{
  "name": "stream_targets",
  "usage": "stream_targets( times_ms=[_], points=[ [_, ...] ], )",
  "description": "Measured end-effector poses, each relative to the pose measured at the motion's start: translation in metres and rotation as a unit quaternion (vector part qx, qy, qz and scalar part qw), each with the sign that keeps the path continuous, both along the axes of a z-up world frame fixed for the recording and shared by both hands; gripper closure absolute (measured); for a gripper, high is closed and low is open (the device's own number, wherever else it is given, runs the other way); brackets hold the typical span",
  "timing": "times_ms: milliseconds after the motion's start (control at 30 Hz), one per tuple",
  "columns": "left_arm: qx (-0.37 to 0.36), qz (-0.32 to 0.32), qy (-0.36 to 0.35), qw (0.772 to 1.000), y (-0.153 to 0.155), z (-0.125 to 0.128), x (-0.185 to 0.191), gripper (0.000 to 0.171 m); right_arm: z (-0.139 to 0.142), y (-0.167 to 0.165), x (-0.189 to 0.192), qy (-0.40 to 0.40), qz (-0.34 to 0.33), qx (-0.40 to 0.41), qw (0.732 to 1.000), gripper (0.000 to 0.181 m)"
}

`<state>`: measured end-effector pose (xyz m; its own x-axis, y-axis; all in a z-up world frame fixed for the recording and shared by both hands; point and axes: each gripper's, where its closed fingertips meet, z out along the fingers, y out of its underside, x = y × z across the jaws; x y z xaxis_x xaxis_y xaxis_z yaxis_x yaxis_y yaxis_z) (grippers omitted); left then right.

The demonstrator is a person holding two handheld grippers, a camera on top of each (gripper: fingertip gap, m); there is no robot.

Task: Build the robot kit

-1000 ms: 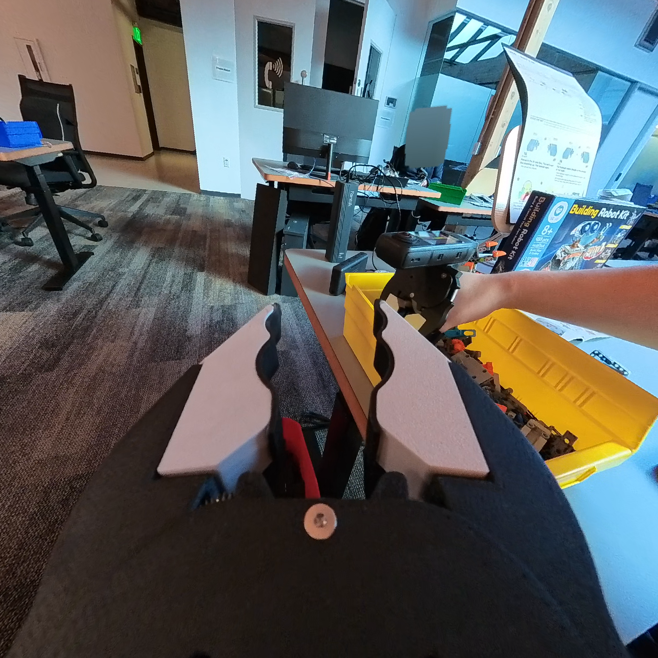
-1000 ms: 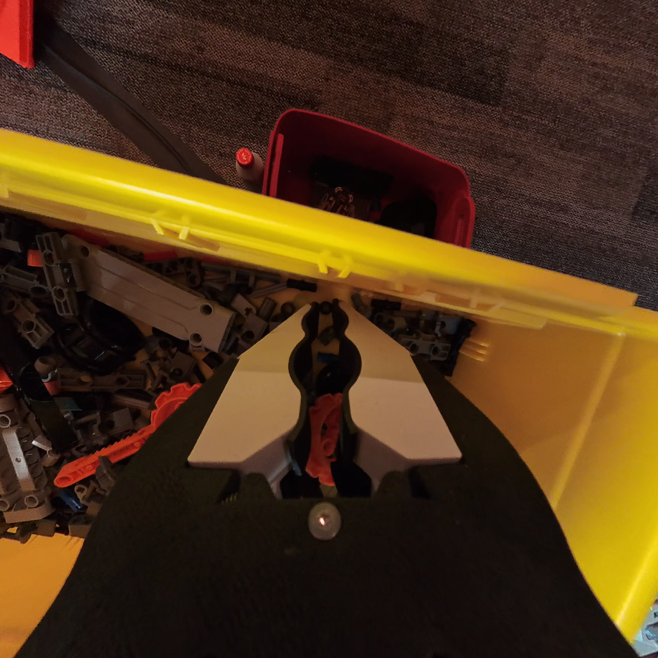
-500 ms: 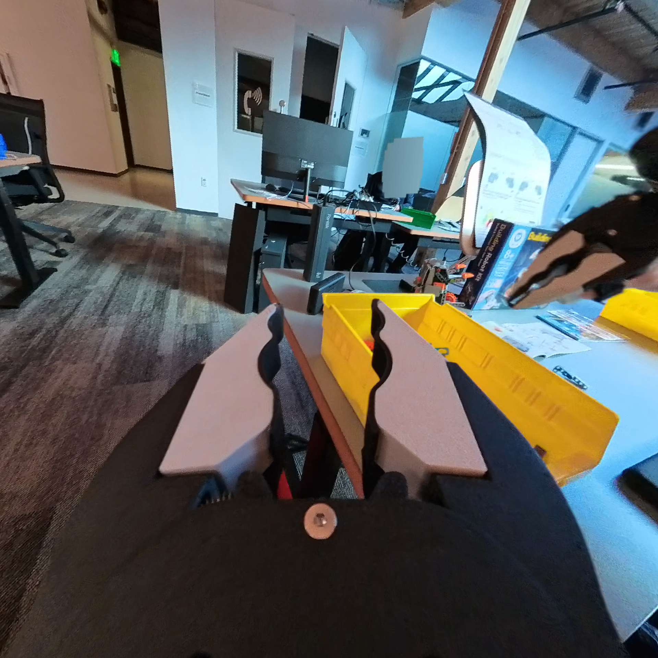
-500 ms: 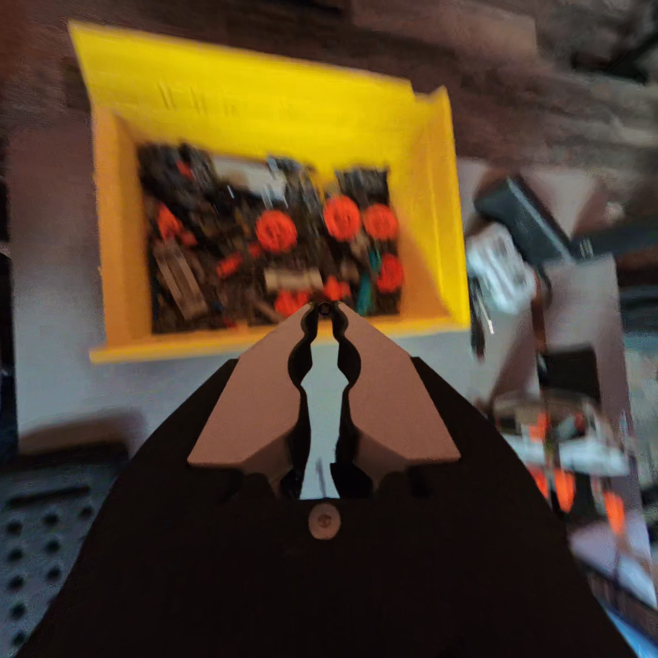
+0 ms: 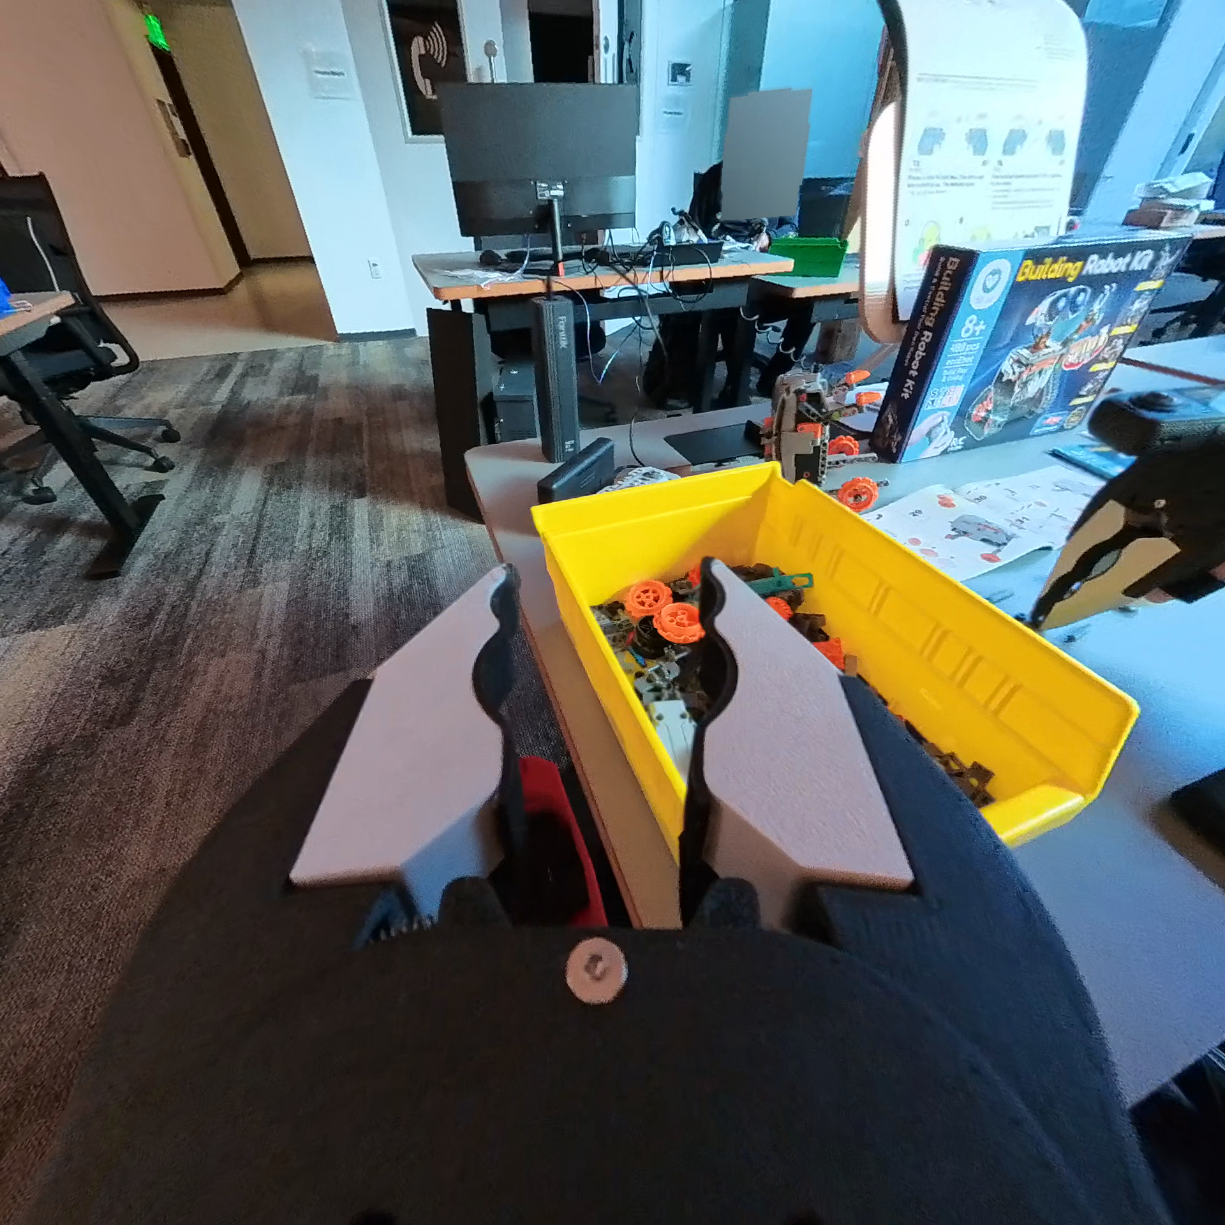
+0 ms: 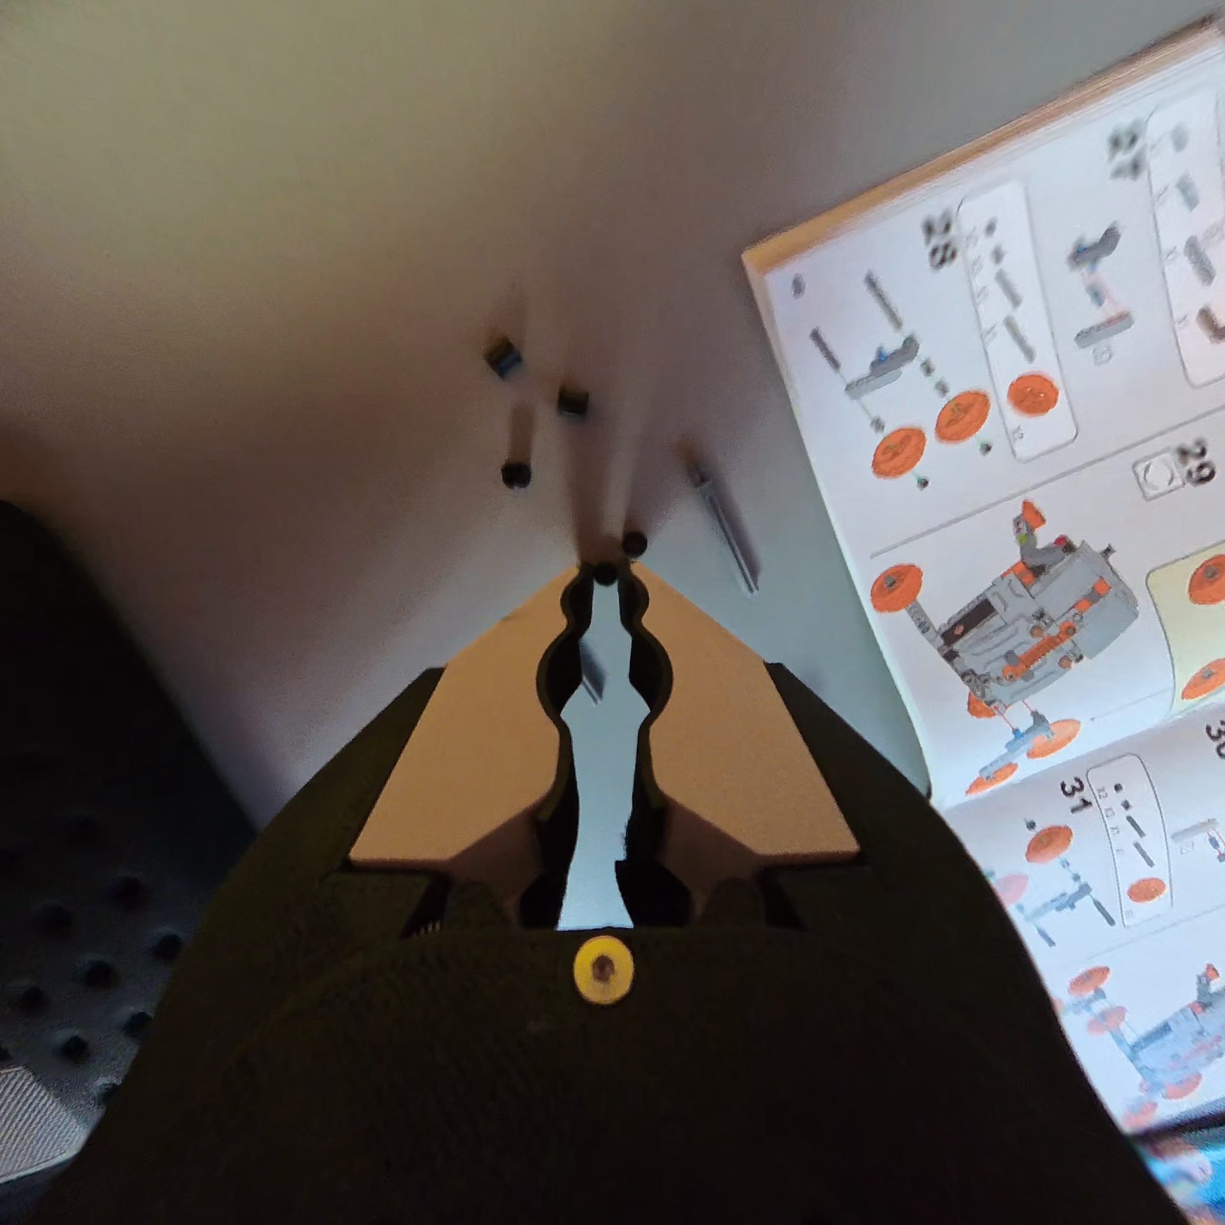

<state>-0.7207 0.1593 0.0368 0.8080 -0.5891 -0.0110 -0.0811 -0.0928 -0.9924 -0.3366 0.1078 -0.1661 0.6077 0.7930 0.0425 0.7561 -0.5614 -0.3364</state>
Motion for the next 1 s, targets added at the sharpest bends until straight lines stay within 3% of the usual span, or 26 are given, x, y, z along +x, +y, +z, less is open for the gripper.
stream_targets(
  times_ms=[133, 333, 500, 733, 867, 1000],
  points=[
    [0.001, -0.007, -0.006, 1.000, -0.007, 0.003, 0.006, 0.119, 0.007, 0.001, 0.003, 0.016, -0.003, 0.012, 1.000, 0.168],
    [0.014, -0.043, -0.014, 0.999, -0.027, 0.004, 0.023, 0.121, 0.069, -0.027, 0.025, 0.106, -0.056, 0.133, 0.984, 0.166],
    [-0.003, -0.132, 0.017, 0.991, -0.058, -0.008, 0.076, 0.119, 0.105, -0.075, 0.072, 0.159, -0.149, 0.287, 0.933, 0.166],
    [-0.005, -0.134, 0.079, 0.988, -0.067, -0.006, 0.127, 0.118, 0.108, -0.129, 0.129, 0.162, -0.240, 0.400, 0.869, 0.166],
    [-0.024, -0.139, 0.077, 0.987, -0.069, -0.014, 0.150, 0.117, 0.119, -0.124, 0.149, 0.124, -0.262, 0.485, 0.825, 0.169],
    [-0.025, -0.129, 0.080, 0.988, -0.063, -0.009, 0.166, 0.117, 0.156, -0.095, 0.150, 0.149, -0.266, 0.553, 0.776, 0.171]
  ],
)
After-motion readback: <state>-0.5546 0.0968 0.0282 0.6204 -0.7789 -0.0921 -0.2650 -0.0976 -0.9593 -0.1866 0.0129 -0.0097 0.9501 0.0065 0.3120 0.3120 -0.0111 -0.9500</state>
